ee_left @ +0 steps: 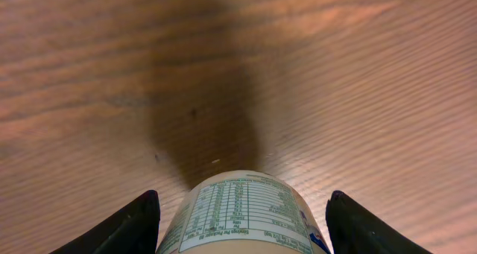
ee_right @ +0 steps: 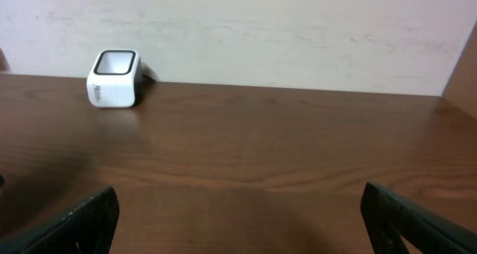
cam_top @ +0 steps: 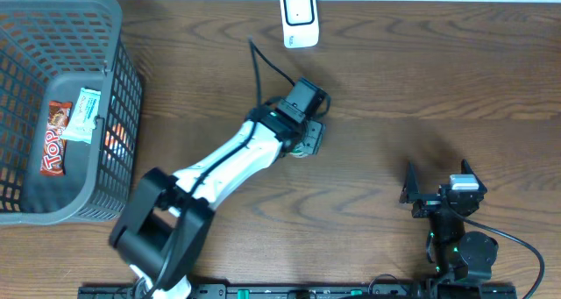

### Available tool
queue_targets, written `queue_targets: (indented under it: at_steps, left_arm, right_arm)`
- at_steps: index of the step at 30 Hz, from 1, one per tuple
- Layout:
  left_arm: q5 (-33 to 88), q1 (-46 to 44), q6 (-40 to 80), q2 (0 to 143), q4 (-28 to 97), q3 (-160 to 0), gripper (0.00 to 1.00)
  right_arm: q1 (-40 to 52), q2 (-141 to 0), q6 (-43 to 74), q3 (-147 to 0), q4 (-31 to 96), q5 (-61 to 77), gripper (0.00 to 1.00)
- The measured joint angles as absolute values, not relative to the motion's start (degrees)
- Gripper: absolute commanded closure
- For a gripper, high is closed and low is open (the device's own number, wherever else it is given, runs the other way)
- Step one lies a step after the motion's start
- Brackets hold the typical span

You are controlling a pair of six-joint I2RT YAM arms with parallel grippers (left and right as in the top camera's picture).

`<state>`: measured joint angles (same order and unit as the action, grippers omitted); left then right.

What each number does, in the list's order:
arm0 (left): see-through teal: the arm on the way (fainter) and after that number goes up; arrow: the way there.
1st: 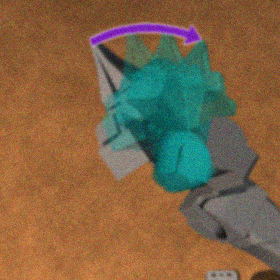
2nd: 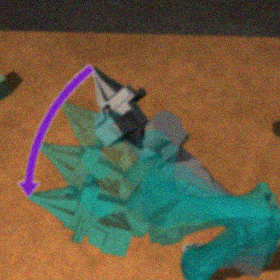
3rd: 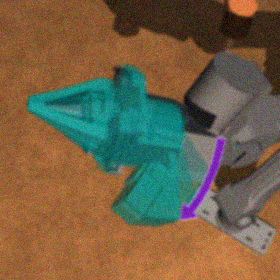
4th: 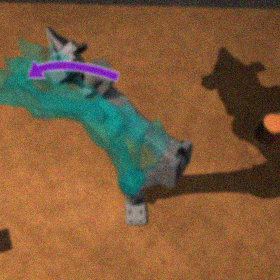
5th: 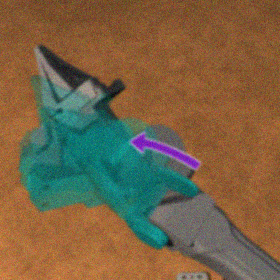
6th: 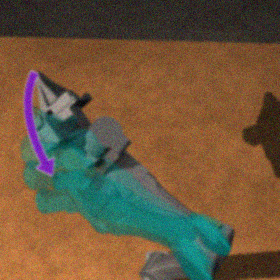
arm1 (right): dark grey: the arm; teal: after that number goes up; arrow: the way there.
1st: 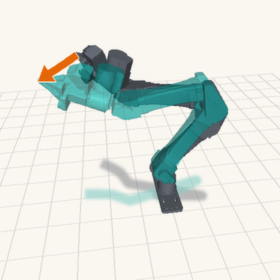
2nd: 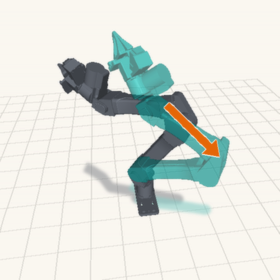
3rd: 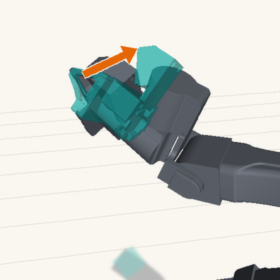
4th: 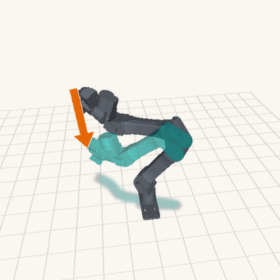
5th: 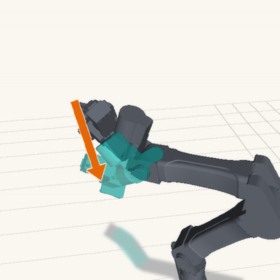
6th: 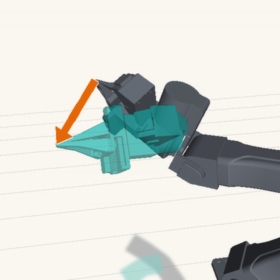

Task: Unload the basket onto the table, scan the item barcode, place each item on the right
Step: 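Lift the jar out and carry it under the white scanner, then set the jar on the table and return the left gripper to the basket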

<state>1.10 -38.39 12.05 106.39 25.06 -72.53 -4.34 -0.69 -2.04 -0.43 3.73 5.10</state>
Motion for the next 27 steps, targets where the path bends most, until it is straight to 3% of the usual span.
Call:
queue_targets:
  at_steps: [7,9,12,19,27]
  left_arm:
    - [-0.69,-39.94,12.23,111.50,24.77,-72.84,0.44]
    - [-0.89,-40.25,12.23,111.57,24.93,-72.84,0.19]
    - [-1.04,-40.42,12.10,111.55,25.28,-72.84,0.02]
    - [-1.48,-40.40,10.76,106.50,29.12,-74.87,0.02]
    - [-1.91,-40.40,4.34,82.94,31.77,-82.89,0.02]
  right_arm:
    - [-4.34,-0.69,-2.04,-0.40,3.70,5.10,0.01]
    - [-4.34,-0.69,-2.04,-0.40,3.70,5.13,0.01]
    - [-4.34,-0.69,-2.04,-0.40,3.70,5.10,0.01]
    - [-4.34,-0.69,-2.04,-0.40,3.70,5.10,0.01]
    - [-4.34,-0.69,-2.04,-0.40,3.70,5.10,0.01]
